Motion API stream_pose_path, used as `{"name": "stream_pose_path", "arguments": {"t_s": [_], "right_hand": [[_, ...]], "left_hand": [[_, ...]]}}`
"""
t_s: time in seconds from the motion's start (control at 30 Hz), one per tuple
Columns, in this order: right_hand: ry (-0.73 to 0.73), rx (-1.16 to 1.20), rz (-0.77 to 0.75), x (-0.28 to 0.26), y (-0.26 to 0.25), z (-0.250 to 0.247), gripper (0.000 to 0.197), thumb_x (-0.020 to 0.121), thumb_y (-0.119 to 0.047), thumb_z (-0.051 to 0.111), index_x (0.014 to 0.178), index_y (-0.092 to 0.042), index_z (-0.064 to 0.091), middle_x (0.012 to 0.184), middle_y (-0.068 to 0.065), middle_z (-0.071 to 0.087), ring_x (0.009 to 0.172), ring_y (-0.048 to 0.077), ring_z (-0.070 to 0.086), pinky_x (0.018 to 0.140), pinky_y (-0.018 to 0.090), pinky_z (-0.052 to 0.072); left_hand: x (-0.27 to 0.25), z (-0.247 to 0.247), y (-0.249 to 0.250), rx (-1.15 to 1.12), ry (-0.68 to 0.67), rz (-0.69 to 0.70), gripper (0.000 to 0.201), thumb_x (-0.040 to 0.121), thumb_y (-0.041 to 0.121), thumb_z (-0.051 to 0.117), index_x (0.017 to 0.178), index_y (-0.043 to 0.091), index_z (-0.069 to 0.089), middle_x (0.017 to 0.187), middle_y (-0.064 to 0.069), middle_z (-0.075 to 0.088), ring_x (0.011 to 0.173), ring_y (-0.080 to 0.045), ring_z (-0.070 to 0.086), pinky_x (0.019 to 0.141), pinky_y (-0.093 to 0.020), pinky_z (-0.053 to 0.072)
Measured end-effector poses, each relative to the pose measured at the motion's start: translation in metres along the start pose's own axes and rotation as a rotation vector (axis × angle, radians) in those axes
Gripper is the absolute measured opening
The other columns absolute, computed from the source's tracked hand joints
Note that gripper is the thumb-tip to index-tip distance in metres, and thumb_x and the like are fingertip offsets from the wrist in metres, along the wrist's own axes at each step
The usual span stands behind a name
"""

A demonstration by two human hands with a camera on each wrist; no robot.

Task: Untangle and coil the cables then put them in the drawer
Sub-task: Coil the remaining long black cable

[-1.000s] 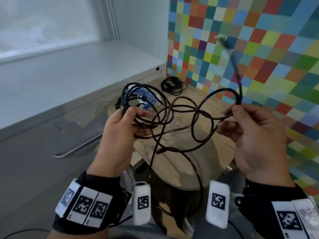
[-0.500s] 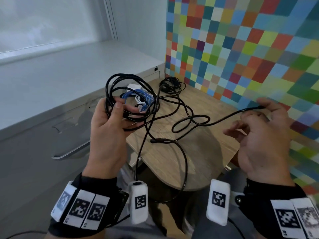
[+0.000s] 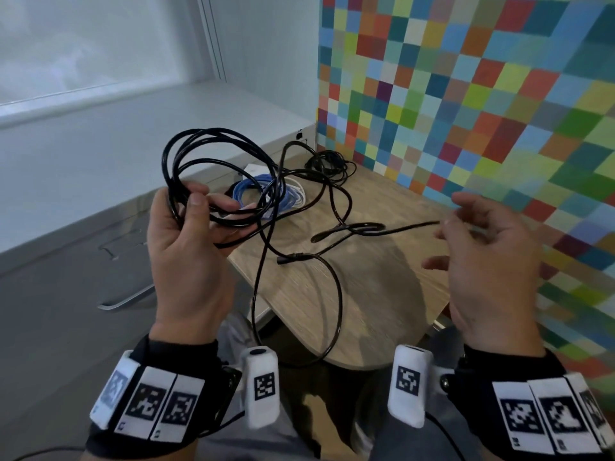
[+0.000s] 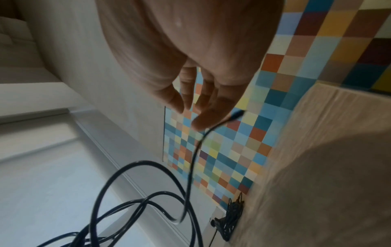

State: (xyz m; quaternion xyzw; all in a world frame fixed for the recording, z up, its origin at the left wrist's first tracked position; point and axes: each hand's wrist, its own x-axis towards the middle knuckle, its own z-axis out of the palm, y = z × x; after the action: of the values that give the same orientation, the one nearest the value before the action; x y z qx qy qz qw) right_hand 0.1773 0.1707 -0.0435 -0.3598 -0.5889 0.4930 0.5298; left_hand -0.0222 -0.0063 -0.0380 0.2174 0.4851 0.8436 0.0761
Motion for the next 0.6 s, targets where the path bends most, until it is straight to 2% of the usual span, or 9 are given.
{"name": "stream_pose_path", "arguments": {"t_s": [0.03, 0.1, 0.2, 0.27, 0.37, 0.4, 0.5, 0.53, 0.6], "right_hand": [[0.011, -0.024, -0.04, -0.001, -0.001, 0.0, 0.023, 0.098, -0.01, 0.066, 0.107, -0.031, 0.073, 0.092, -0.009, 0.066, 0.065, 0.008, 0.062, 0.047, 0.029, 0.053], [-0.021, -0.001, -0.066, -0.003, -0.006, 0.002, 0.018, 0.099, -0.015, 0.067, 0.1, -0.032, 0.073, 0.09, -0.006, 0.069, 0.056, 0.013, 0.056, 0.043, 0.029, 0.047], [-0.144, -0.025, -0.05, -0.011, -0.014, 0.011, 0.015, 0.099, -0.017, 0.067, 0.106, -0.029, 0.075, 0.102, -0.003, 0.074, 0.058, 0.016, 0.059, 0.045, 0.03, 0.049], [-0.253, -0.102, -0.048, -0.018, -0.018, 0.018, 0.022, 0.098, -0.019, 0.069, 0.116, -0.031, 0.074, 0.113, -0.014, 0.072, 0.062, 0.017, 0.063, 0.05, 0.028, 0.053], [-0.452, -0.227, -0.049, -0.028, -0.015, 0.027, 0.035, 0.096, -0.023, 0.072, 0.125, -0.042, 0.068, 0.122, -0.026, 0.067, 0.069, 0.035, 0.063, 0.052, 0.032, 0.057], [-0.489, -0.255, -0.057, -0.029, -0.013, 0.03, 0.034, 0.095, -0.024, 0.072, 0.123, -0.045, 0.069, 0.119, -0.027, 0.068, 0.069, 0.034, 0.063, 0.055, 0.036, 0.059], [-0.437, -0.218, -0.112, -0.03, -0.01, 0.031, 0.02, 0.094, -0.024, 0.073, 0.103, -0.043, 0.076, 0.097, -0.019, 0.074, 0.07, 0.01, 0.067, 0.066, 0.036, 0.057], [-0.404, -0.206, -0.126, -0.029, -0.011, 0.029, 0.017, 0.094, -0.024, 0.073, 0.099, -0.04, 0.077, 0.09, -0.017, 0.075, 0.071, 0.008, 0.067, 0.067, 0.035, 0.057], [-0.342, -0.221, -0.172, -0.027, -0.012, 0.025, 0.014, 0.094, -0.026, 0.073, 0.096, -0.039, 0.077, 0.085, -0.016, 0.074, 0.068, 0.01, 0.068, 0.066, 0.037, 0.059]], "left_hand": [[0.0, -0.001, 0.0, -0.001, -0.002, 0.001, 0.008, 0.11, 0.012, 0.041, 0.113, 0.011, 0.048, 0.082, -0.004, 0.065, 0.09, -0.04, 0.07, 0.086, -0.064, 0.058], [0.0, -0.001, 0.001, -0.007, -0.013, 0.003, 0.009, 0.11, 0.011, 0.041, 0.11, 0.011, 0.049, 0.08, -0.003, 0.064, 0.087, -0.038, 0.071, 0.084, -0.06, 0.06], [-0.002, 0.001, 0.002, -0.012, -0.063, -0.005, 0.014, 0.11, 0.009, 0.039, 0.106, 0.012, 0.052, 0.078, -0.003, 0.064, 0.08, -0.032, 0.072, 0.08, -0.056, 0.061], [-0.006, 0.003, 0.001, -0.041, -0.121, -0.031, 0.014, 0.109, 0.008, 0.038, 0.107, 0.009, 0.052, 0.079, -0.007, 0.062, 0.08, -0.034, 0.071, 0.08, -0.053, 0.06], [-0.014, 0.007, 0.0, -0.048, -0.203, -0.051, 0.016, 0.108, 0.008, 0.038, 0.108, 0.007, 0.054, 0.08, -0.012, 0.061, 0.085, -0.043, 0.07, 0.082, -0.052, 0.059], [-0.016, 0.009, -0.001, -0.03, -0.22, -0.044, 0.016, 0.108, 0.009, 0.039, 0.108, 0.008, 0.055, 0.08, -0.012, 0.062, 0.086, -0.045, 0.07, 0.083, -0.054, 0.059], [-0.018, 0.012, 0.001, 0.037, -0.233, -0.032, 0.017, 0.107, 0.005, 0.044, 0.114, 0.015, 0.056, 0.087, -0.012, 0.068, 0.087, -0.047, 0.072, 0.085, -0.06, 0.058], [-0.017, 0.012, 0.002, 0.058, -0.219, -0.038, 0.024, 0.104, 0.002, 0.047, 0.119, 0.019, 0.054, 0.096, -0.013, 0.07, 0.09, -0.046, 0.072, 0.086, -0.061, 0.058], [-0.016, 0.011, 0.003, 0.125, -0.181, -0.017, 0.05, 0.097, -0.006, 0.056, 0.134, 0.025, 0.046, 0.119, -0.016, 0.066, 0.104, -0.039, 0.071, 0.093, -0.057, 0.057]]}}
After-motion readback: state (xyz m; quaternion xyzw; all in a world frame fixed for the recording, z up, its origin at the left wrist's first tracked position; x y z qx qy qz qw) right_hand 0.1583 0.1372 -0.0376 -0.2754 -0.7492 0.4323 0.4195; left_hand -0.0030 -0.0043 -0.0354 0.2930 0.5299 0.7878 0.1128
